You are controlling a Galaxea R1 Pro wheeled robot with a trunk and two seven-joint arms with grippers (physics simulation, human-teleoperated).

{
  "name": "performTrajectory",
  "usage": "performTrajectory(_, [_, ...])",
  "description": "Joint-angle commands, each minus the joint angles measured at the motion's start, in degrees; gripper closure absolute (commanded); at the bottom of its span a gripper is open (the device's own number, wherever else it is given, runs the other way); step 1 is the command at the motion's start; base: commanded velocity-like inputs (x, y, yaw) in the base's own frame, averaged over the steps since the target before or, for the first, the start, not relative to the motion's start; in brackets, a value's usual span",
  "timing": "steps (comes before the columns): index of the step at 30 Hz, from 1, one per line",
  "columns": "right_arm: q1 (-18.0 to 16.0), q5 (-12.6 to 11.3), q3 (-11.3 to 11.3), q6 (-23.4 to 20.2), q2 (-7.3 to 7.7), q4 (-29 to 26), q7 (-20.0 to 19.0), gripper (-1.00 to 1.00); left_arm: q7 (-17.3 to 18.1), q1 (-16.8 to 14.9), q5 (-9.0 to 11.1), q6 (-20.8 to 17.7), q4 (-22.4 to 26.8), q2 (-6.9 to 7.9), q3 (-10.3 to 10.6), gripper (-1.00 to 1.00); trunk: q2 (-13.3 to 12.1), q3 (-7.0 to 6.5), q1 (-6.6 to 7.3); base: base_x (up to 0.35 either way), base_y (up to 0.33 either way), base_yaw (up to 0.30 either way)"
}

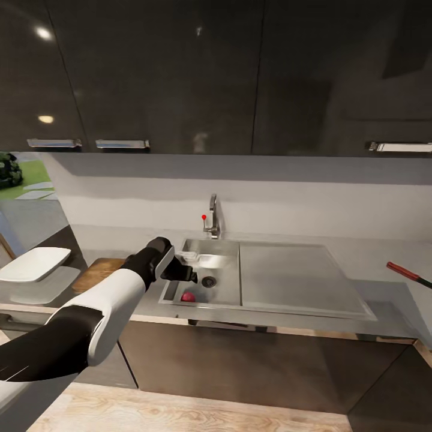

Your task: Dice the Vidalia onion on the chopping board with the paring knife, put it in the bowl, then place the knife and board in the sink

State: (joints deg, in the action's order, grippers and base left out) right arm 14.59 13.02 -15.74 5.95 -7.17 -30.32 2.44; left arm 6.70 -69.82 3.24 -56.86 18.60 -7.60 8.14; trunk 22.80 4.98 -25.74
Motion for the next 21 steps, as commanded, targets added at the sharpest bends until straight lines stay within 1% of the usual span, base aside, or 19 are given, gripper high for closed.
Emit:
performTrajectory(1, [0.0, 0.6, -0.3, 0.1, -0.09, -0.1, 0.0, -1.00, 0.1, -0.1, 0.3, -0.2, 0.0, 0.05, 0.5, -1.00, 0.1, 0.12, -0.04, 0.000, 0.000, 0.000])
performTrajectory(7, [0.0, 0.6, -0.3, 0.0, -0.05, 0.0, -0.1, -1.00, 0.2, -0.1, 0.4, -0.2, -0.1, -0.03, 0.5, -1.00, 0.1, 0.23, -0.04, 0.000, 0.000, 0.000])
performTrajectory(16, [0.0, 0.6, -0.3, -0.1, 0.02, -0.5, 0.0, -1.00, 0.2, -0.1, 0.4, -0.2, 0.0, 0.04, 0.4, -1.00, 0.1, 0.85, -0.04, 0.007, -0.004, 0.000])
performTrajectory(21, [0.0, 0.6, -0.3, -0.1, 0.05, -0.5, -0.1, -1.00, 0.2, -0.1, 0.4, -0.2, 0.0, -0.03, 0.4, -1.00, 0.1, 1.25, -0.04, 0.139, -0.139, 0.000])
